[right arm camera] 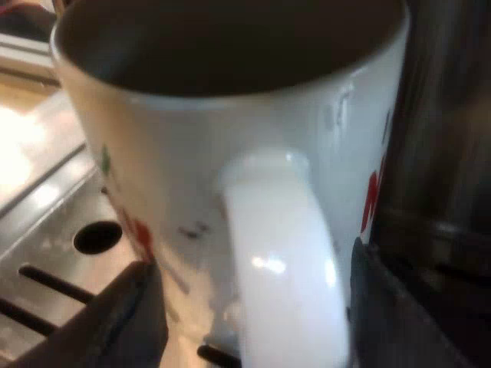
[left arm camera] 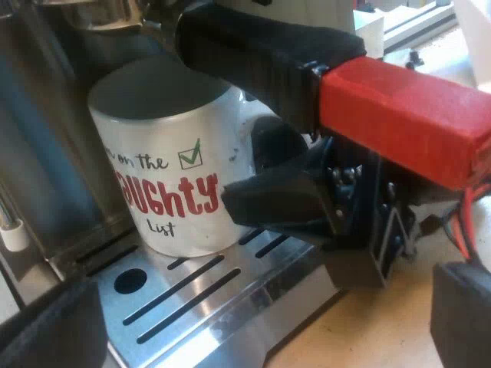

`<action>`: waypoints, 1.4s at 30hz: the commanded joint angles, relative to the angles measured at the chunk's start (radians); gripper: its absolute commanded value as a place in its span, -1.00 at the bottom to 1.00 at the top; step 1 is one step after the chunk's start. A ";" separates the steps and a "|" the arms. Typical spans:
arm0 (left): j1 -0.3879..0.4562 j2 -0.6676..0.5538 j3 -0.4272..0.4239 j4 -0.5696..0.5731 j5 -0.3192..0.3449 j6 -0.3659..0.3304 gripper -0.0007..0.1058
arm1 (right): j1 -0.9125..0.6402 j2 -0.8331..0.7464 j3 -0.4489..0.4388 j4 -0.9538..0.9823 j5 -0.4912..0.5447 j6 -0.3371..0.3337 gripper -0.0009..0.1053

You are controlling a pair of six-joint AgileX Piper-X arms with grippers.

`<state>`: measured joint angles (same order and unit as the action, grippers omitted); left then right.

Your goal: Place mug into machine

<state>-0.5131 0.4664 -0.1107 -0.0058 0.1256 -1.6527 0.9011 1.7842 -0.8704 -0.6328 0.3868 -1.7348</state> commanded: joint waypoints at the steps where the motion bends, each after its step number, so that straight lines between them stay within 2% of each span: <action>1: -0.007 0.001 -0.016 -0.023 -0.010 0.000 0.65 | 0.010 -0.055 -0.008 0.129 0.041 -0.012 0.05; 7: -0.007 -0.044 -0.068 0.006 -0.010 0.020 0.65 | 0.009 -0.140 -0.004 0.307 0.056 -0.012 0.05; 10: -0.007 -0.072 -0.091 0.038 -0.010 0.020 0.65 | 0.009 -0.181 0.015 0.329 0.056 -0.012 0.05; 16: -0.007 -0.159 -0.149 0.171 -0.010 0.020 0.65 | 0.024 -0.287 0.088 0.351 0.061 -0.012 0.05; 19: -0.007 -0.201 -0.173 0.211 -0.010 0.020 0.65 | 0.048 -0.376 0.112 0.472 0.077 -0.006 0.05; 23: -0.007 -0.231 -0.203 0.269 -0.007 0.020 0.65 | 0.066 -0.442 0.114 0.579 0.082 0.045 0.05; 24: -0.007 -0.250 -0.227 0.319 0.011 0.020 0.65 | 0.082 -0.477 0.114 0.620 0.084 0.062 0.05; 27: -0.007 -0.270 -0.285 0.415 0.026 0.020 0.65 | 0.111 -0.527 0.114 0.645 0.090 0.062 0.05; 32: -0.007 -0.272 -0.349 0.487 0.029 0.020 0.65 | 0.176 -0.611 0.114 0.646 0.105 0.062 0.03; 35: -0.007 -0.272 -0.379 0.523 0.029 0.020 0.65 | 0.213 -0.655 0.114 0.646 0.137 0.062 -0.25; 36: -0.007 -0.272 -0.390 0.532 0.029 0.020 0.65 | 0.226 -0.672 0.114 0.646 0.148 0.062 -0.40; 37: -0.007 -0.272 -0.395 0.533 0.029 0.020 0.65 | 0.230 -0.677 0.114 0.644 0.150 0.062 -0.43; 40: -0.007 -0.273 -0.413 0.532 0.029 0.020 0.65 | 0.254 -0.706 0.114 0.625 0.156 0.062 -0.87; 42: -0.007 -0.273 -0.417 0.532 0.031 0.020 0.65 | 0.260 -0.709 0.114 0.588 0.156 0.062 -0.98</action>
<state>-0.5131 0.1986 -0.5190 0.5278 0.1520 -1.6365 1.1594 1.0823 -0.7559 -0.0193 0.5322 -1.6679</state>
